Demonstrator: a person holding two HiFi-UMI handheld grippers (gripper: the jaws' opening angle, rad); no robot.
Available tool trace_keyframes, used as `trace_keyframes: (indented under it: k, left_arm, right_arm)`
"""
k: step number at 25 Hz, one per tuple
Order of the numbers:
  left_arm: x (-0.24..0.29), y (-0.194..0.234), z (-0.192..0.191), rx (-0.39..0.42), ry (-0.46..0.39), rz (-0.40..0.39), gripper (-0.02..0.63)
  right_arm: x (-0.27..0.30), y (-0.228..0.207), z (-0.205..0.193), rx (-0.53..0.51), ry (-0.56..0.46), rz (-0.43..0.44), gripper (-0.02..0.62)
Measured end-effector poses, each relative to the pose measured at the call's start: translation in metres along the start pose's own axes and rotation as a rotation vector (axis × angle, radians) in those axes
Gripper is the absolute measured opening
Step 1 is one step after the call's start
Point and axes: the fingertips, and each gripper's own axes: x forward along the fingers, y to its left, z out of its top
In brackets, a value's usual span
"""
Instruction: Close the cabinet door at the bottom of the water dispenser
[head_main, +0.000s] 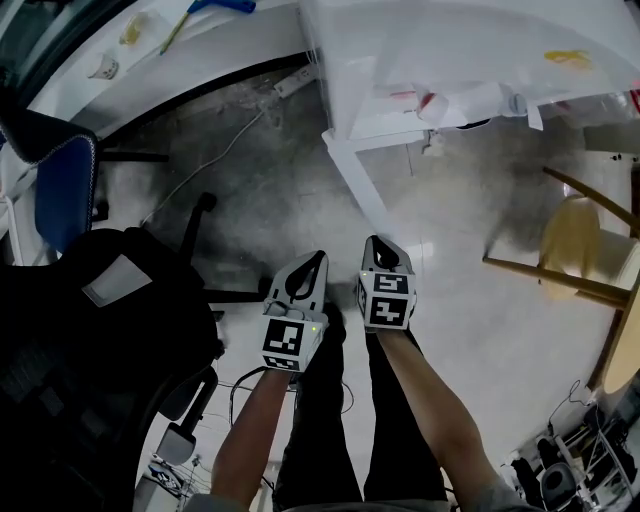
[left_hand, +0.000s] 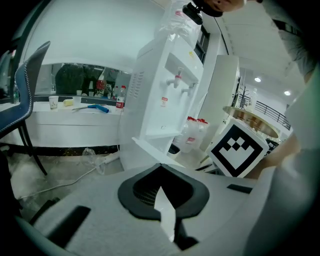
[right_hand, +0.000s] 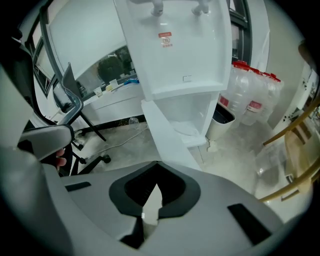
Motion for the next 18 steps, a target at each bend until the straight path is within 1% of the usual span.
trace_keyframes:
  k: [11, 18]
  left_arm:
    - [0.036, -0.019, -0.002, -0.039, 0.016, 0.054, 0.005]
    - [0.048, -0.030, 0.004, -0.080, 0.001, 0.094, 0.005]
  right_arm:
    - [0.004, -0.049, 0.019, -0.058, -0.018, 0.009, 0.006]
    - [0.012, -0.073, 0.040, -0.109, -0.043, 0.016, 0.006]
